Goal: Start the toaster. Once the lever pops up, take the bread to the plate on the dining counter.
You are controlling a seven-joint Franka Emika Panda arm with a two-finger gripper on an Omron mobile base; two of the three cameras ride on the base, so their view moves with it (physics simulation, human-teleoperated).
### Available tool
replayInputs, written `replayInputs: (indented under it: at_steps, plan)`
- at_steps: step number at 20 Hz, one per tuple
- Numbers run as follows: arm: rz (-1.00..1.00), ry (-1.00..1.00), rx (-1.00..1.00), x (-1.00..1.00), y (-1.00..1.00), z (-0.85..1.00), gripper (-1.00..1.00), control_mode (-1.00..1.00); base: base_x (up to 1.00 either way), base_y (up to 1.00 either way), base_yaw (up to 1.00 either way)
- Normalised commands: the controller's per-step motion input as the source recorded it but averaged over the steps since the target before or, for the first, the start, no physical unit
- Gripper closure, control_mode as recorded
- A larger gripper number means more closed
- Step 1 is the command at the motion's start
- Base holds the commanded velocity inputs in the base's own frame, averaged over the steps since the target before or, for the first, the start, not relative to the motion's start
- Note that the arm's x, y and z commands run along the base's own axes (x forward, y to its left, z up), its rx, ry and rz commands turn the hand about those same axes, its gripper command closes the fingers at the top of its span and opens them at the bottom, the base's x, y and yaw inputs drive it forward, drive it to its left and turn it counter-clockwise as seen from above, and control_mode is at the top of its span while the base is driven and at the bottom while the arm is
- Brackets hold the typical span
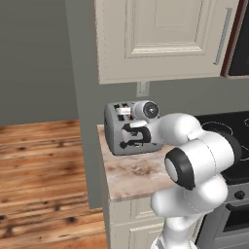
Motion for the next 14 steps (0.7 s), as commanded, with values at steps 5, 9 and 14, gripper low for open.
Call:
replayInputs:
  at_steps: [5,9,14]
  plan:
    - [0.00,0.00,0.00,0.00,0.00,0.00,-1.00,-1.00,0.00,0.00,0.00]
    - [0.00,0.00,0.00,0.00,0.00,0.00,-1.00,-1.00,0.00,0.00,0.00]
    - [0.00,0.00,0.00,0.00,0.00,0.00,-1.00,-1.00,0.00,0.00,0.00]
